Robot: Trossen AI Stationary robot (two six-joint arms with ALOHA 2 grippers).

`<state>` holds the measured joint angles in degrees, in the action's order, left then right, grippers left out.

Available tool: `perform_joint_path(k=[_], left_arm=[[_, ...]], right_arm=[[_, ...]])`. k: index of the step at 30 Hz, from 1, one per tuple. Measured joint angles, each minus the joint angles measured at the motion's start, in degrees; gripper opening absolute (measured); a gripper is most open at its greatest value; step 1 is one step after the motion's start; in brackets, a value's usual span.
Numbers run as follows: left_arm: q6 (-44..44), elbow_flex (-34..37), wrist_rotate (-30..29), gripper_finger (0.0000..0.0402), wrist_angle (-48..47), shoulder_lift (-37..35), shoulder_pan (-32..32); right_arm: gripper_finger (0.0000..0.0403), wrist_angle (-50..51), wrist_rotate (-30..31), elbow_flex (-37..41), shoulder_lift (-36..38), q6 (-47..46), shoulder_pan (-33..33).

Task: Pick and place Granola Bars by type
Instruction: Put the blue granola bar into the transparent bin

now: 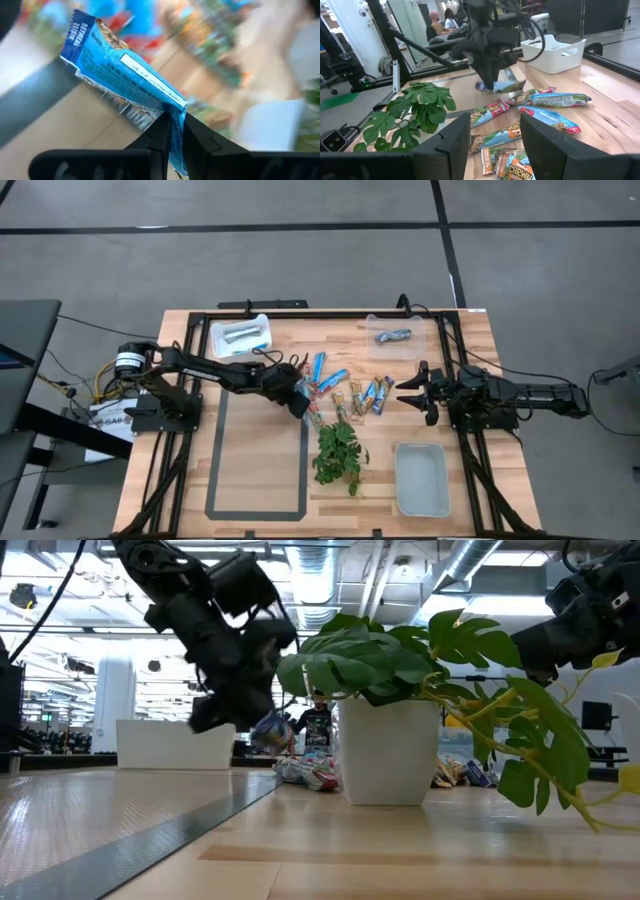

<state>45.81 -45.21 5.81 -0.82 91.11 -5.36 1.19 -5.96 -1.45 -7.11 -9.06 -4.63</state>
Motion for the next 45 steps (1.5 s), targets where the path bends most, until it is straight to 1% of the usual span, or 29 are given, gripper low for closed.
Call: perform_joint_path(k=[3, 9, 16, 19, 23, 27, 32, 37, 38, 40, 45], left_arm=[[-4.90, 0.00, 1.00, 0.0026, 4.09, -1.39, 0.01], [-16.63, 0.00, 0.97, 0.0023, 10.37, -4.30, -0.50], [-22.01, -0.42, 1.51, 0.0034, 18.02, -5.44, -2.88], [-25.58, -2.70, 1.89, 0.0031, 18.80, -5.44, -4.63], [-33.23, -6.41, 1.19, 0.0024, 19.27, -5.42, -7.33], [-37.04, -9.43, 1.13, 0.0022, 23.26, -5.46, -9.88], [-38.11, -10.67, 0.80, 0.0025, 23.53, -5.45, -11.64], [-38.08, -11.12, 0.36, 0.0025, 23.60, -3.98, -13.86], [-38.19, -12.24, 0.41, 0.0024, 23.47, -3.15, -14.35], [-39.04, -15.00, 1.95, 0.0022, 20.25, -1.36, -15.86], [-43.69, -28.33, 6.28, 0.0021, 11.52, 6.77, -19.00]], right_arm=[[0.0164, 0.00, 0.00, 0.00, 0.02, 0.00, 0.00], [0.0164, 0.00, 0.02, 0.00, 0.01, 0.00, 0.00], [0.0166, 0.00, 0.00, 0.00, 0.00, 0.00, 0.01], [0.0165, 0.00, 0.00, 0.00, 0.01, 0.00, 0.00], [0.0164, 0.00, 0.00, 0.00, 0.01, 0.00, 0.00], [0.0164, 0.00, 0.00, 0.00, 0.02, 0.00, 0.01], [0.0166, 0.00, 0.00, 0.00, 0.01, 0.00, 0.00], [0.0165, 0.00, 0.02, 0.00, 0.02, 0.00, -0.01], [0.0165, 0.00, 0.00, 0.00, 0.00, 0.00, -0.01], [0.0164, -0.07, 0.01, 0.02, 0.02, 0.00, 0.00], [0.0166, -0.15, 0.06, 0.02, 0.00, 0.00, 0.01]])
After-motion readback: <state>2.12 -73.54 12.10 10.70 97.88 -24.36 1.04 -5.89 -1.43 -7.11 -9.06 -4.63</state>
